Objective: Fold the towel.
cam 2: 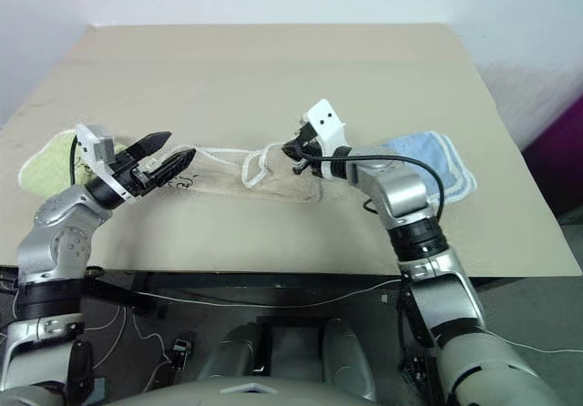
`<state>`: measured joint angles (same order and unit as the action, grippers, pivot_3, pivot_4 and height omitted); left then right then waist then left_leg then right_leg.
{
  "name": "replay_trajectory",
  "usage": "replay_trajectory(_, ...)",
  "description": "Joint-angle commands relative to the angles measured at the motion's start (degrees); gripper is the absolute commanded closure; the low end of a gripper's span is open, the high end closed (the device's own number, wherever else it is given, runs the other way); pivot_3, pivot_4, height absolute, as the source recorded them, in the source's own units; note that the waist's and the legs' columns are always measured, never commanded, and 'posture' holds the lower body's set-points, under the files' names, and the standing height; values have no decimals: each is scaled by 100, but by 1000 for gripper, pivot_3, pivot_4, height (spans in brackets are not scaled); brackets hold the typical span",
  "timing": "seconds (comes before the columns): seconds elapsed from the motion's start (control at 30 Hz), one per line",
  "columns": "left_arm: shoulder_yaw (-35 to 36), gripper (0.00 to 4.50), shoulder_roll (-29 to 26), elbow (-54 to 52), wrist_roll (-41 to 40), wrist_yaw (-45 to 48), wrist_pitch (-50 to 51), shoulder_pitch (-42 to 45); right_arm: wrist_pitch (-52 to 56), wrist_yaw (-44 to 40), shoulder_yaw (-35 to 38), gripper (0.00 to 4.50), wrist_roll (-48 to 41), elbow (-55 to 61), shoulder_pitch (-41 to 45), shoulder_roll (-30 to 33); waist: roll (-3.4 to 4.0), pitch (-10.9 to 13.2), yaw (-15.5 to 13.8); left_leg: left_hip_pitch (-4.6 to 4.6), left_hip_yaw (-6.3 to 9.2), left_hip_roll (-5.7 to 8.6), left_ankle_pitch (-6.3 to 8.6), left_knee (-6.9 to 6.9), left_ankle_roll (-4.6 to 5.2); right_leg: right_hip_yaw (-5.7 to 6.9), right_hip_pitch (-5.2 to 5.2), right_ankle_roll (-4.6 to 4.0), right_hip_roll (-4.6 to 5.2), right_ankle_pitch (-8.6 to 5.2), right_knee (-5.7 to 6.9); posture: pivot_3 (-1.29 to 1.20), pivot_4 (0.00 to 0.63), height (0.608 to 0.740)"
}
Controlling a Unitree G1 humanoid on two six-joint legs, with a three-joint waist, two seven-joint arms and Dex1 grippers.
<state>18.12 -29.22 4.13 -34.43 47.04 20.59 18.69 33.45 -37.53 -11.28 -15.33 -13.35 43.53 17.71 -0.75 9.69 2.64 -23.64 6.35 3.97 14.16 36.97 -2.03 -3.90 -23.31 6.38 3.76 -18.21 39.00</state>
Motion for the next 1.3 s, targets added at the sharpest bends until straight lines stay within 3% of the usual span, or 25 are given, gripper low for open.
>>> replay_trajectory(0.03, 416, 0, 85, -594, -502, -520, 497, -284, -735, -79, -175, 4470, 401, -736, 93, -160, 0, 0, -4, 0, 0, 0, 0, 0, 0, 0, 0, 0, 0, 0, 0, 0, 150, 740)
replay_trajectory(0.27, 1060, 0, 558, -1405, -1471, -1714, 1329, -982, -1637, -217, -256, 4470, 839, -1583, 58, -343, -1, -1, -10, 2, 1, 0, 0, 2, 0, 1, 4, 0, -1, 0, 0, 0, 150, 740)
replay_trajectory(0.4, 1115, 0, 839, -1831, -1723, -2368, 1582, -1353, -1906, -396, 177, 4470, 475, -958, 70, -361, -2, -1, -11, 8, 0, 0, 0, 2, -1, 0, 9, 0, -4, 0, 0, 0, 150, 740)
replay_trajectory(0.67, 1381, 0, 1325, -2244, -2449, -3896, 2110, -1760, -1616, -850, 579, 4470, 30, 896, -67, 188, -3, -2, -32, 7, 2, 1, 1, 2, -2, 0, 13, 0, 0, 0, -3, 0, 150, 740)
replay_trajectory(0.9, 1461, 0, 1398, -1710, -2695, -4929, 2227, -1120, -1422, -888, 735, 4470, -122, 1466, -143, 456, -5, -1, -63, 8, 3, 2, 1, 3, -2, 1, 15, 0, 0, 0, -4, 0, 150, 740)
replay_trajectory(1.13, 1507, 0, 1378, -391, -2828, -5240, 2458, -96, -1179, -797, 739, 4470, -221, 1924, -382, 488, -6, 0, -75, 8, 4, 6, 0, 2, -3, 4, 16, 0, -5, 0, -5, 0, 150, 740)
replay_trajectory(1.3, 1515, 0, 1394, -116, -2845, -5358, 2596, 51, -1041, -677, 798, 4470, -281, 2089, -427, 505, -5, -1, -91, 8, 3, 7, 0, 3, -3, 3, 16, 0, -3, 0, -5, 0, 150, 740)
